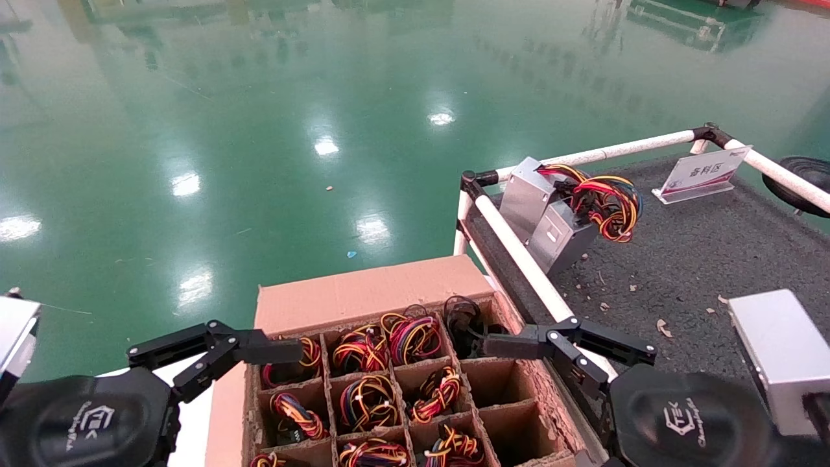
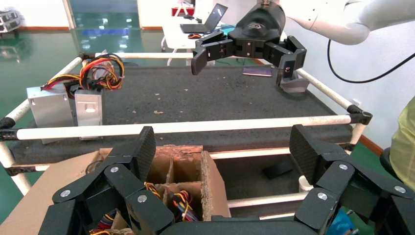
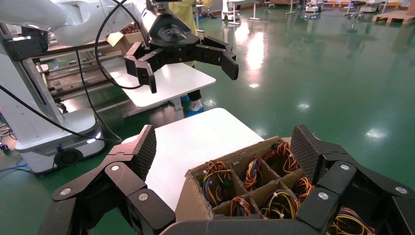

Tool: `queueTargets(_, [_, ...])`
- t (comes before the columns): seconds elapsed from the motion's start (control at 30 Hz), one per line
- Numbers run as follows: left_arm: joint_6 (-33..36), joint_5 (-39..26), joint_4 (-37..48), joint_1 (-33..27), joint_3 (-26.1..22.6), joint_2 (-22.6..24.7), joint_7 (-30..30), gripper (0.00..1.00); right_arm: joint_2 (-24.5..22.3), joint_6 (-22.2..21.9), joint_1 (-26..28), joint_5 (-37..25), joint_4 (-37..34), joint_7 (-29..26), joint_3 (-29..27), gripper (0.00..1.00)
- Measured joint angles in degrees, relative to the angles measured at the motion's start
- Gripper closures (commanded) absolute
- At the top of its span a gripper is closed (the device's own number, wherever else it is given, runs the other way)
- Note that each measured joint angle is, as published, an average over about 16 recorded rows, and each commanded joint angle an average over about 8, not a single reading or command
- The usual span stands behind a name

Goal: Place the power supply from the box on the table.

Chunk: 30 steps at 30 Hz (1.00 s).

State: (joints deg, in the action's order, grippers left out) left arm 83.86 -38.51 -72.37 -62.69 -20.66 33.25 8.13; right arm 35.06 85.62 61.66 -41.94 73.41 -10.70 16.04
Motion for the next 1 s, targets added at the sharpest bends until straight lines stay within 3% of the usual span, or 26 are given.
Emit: queueTargets(1.0, [0.00, 0.00, 0.00, 0.00, 0.00, 0.00, 0.00, 1.00, 0.00, 0.00, 0.00, 0.00, 0.00, 0.00, 0.00, 0.00])
